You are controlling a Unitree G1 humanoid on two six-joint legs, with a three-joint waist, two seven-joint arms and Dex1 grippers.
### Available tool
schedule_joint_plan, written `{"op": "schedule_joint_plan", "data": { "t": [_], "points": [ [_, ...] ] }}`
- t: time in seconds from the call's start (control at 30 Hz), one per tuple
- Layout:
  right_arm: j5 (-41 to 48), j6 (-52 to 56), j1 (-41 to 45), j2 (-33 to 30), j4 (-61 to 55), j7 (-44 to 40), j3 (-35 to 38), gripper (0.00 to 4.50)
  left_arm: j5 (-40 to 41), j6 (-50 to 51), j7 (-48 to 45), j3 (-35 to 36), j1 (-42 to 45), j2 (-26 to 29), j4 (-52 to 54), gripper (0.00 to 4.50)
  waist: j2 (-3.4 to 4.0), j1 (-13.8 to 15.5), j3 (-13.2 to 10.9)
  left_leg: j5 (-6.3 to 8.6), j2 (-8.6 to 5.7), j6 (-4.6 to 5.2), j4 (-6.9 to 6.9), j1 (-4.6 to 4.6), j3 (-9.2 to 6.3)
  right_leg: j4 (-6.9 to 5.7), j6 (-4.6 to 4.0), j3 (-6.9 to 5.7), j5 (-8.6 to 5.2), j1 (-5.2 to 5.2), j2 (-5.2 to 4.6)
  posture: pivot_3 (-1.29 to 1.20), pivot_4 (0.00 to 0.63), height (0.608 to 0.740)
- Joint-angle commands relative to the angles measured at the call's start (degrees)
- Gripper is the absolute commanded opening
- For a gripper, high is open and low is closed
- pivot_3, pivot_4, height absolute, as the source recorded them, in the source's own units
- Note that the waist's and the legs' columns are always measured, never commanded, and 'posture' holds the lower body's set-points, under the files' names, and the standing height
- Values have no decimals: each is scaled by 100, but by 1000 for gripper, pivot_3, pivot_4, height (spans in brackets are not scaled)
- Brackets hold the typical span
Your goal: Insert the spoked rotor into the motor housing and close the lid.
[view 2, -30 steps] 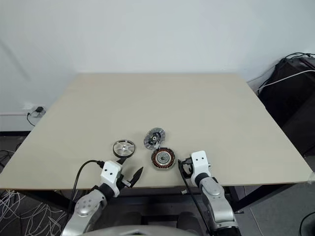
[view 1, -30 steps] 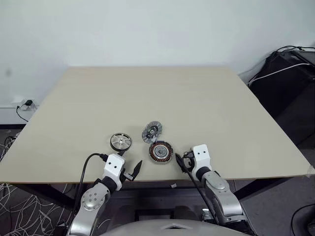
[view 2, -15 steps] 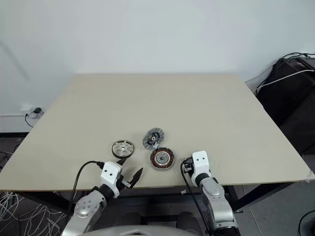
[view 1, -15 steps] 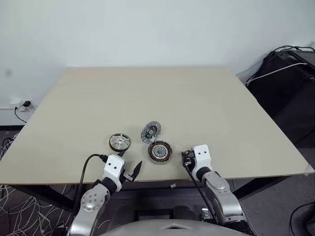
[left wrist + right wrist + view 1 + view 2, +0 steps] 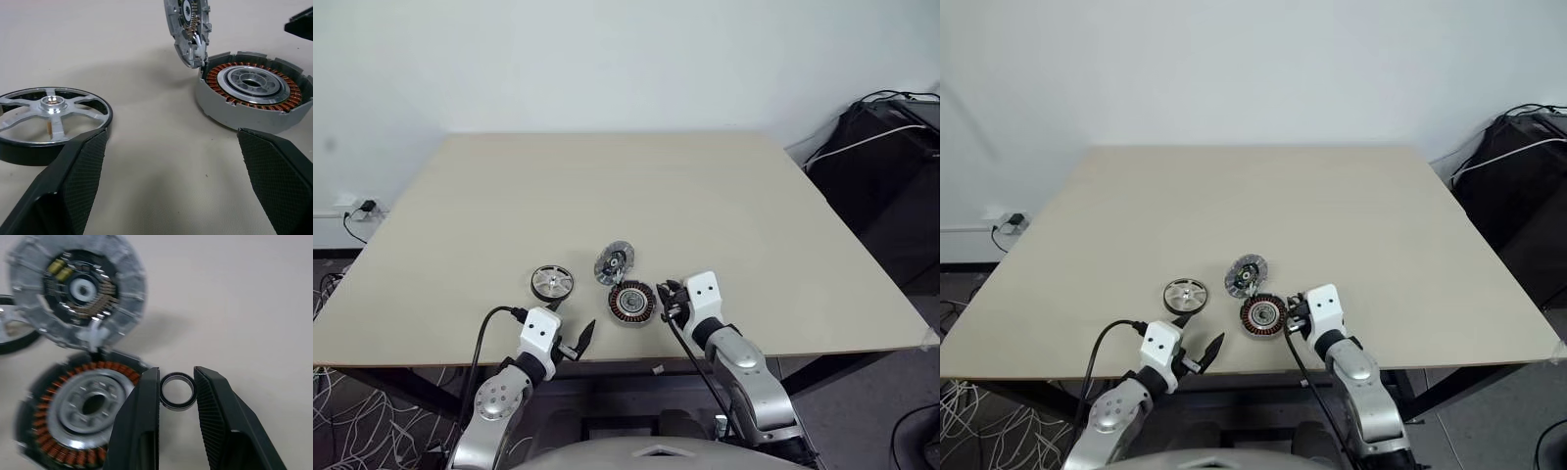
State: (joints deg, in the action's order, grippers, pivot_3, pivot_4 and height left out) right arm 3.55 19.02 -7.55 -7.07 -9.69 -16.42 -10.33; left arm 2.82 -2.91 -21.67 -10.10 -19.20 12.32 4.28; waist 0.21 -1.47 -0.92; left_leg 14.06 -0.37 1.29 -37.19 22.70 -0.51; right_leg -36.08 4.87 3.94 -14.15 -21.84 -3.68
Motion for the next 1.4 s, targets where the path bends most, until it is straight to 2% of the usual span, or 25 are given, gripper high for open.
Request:
{"op": "schedule_joint_plan", "data": {
  "t": [0.03, 0.27, 0.9, 1.4],
  "points": [
    [-49, -57, 232, 14, 39, -150, -248, 983, -9, -68, 26, -22, 76, -46, 120, 4500, 0, -2, 0, 0, 0, 0, 0, 0, 0, 0, 0, 0, 0, 0, 0, 0, 0, 740],
    [-165, -100, 512, 30, 438, -203, -485, 983, -14, -65, 62, -20, 44, -53, 122, 4500, -1, -5, -1, 0, -1, 0, -1, -1, 1, -1, 0, 0, 0, 1, 1, 0, 0, 740],
    [-167, -46, 565, -5, 727, -443, -711, 983, -16, -11, 56, -24, 23, -56, 169, 4500, -2, -9, -1, -1, -2, 1, -2, -2, 1, -2, 1, 0, 0, 1, 4, 0, 0, 740],
    [-190, -114, 691, 52, 963, -394, -655, 983, -12, 5, 65, -13, 7, -55, 216, 4500, -5, -12, 2, -1, -1, 0, -2, -3, 1, -3, 1, -1, 1, 2, 5, 0, 0, 740]
  ]
}}
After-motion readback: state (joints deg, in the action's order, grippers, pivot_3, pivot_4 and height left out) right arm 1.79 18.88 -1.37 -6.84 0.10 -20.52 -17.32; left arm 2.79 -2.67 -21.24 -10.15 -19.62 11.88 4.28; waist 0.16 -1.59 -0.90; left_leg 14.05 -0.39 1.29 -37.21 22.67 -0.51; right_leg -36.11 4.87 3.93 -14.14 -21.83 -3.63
